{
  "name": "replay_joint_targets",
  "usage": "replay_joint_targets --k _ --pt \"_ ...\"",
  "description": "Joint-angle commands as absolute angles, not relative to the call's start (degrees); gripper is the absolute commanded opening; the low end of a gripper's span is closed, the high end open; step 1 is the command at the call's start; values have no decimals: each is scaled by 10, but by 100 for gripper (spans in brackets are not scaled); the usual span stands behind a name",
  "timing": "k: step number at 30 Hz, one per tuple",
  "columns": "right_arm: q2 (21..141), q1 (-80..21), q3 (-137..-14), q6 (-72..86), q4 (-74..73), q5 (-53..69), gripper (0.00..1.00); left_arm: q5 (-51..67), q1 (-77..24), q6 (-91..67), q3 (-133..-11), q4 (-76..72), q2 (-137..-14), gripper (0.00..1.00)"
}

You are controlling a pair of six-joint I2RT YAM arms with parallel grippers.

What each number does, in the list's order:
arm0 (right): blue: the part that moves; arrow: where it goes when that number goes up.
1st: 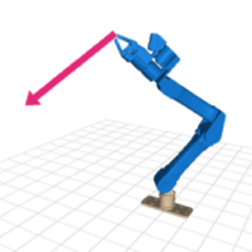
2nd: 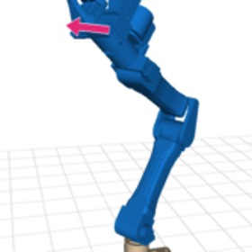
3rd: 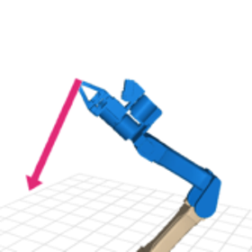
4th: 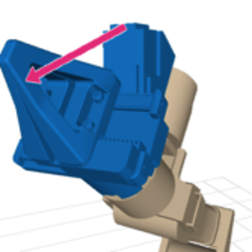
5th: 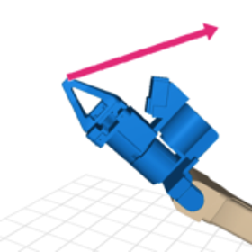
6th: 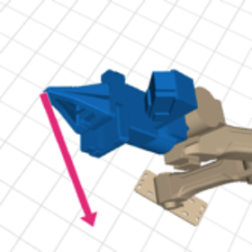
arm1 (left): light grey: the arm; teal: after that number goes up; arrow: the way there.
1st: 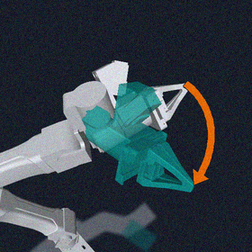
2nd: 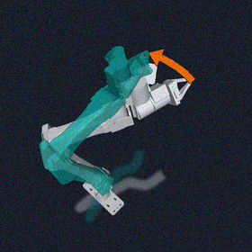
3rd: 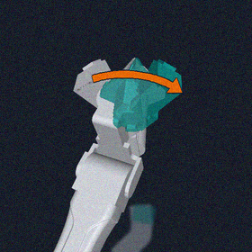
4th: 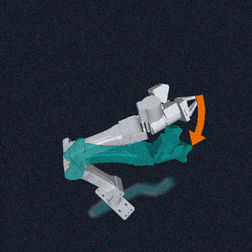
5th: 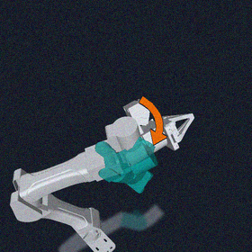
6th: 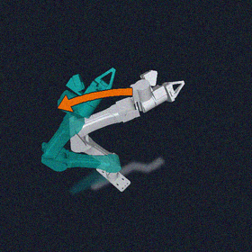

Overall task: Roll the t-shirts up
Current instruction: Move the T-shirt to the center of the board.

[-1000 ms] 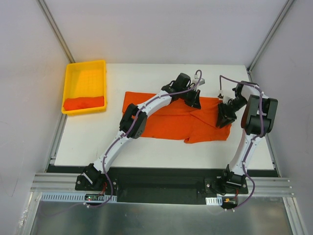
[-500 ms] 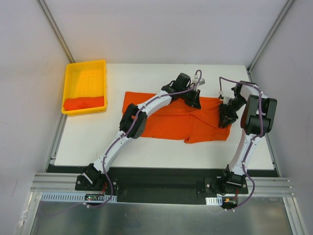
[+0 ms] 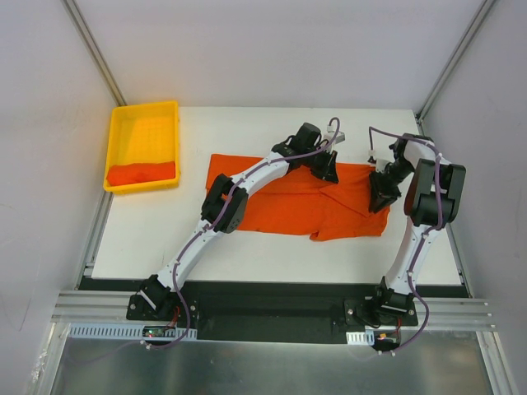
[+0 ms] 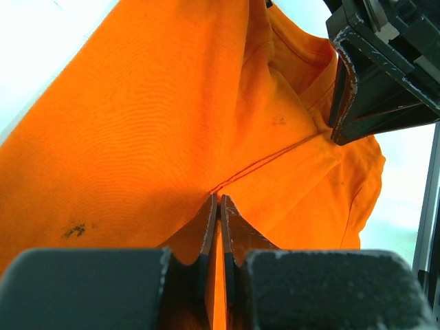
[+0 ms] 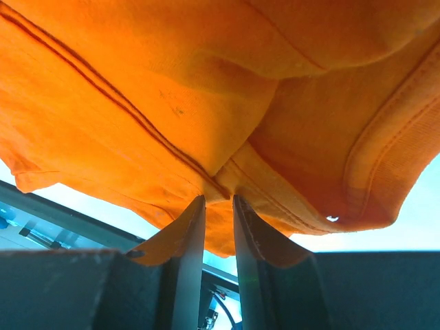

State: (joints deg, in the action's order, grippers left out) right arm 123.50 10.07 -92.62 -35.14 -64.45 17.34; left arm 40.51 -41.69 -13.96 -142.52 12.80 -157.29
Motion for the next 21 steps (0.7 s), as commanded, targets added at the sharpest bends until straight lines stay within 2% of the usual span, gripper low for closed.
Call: replay_joint_targets --k 1,5,12,21 --pt "1237 91 -947 -347 -664 155 24 419 -425 -135 -1424 124 -1566 0" --pt "1239 85 -948 -347 -664 146 21 417 -425 -133 -1424 123 -1566 0" --pt "1240 84 -950 -353 -670 149 1 414 -426 -127 -1425 125 -1566 0" --pt "1158 92 -961 -359 -679 197 1 446 -419 -98 -1422 142 -1532 0"
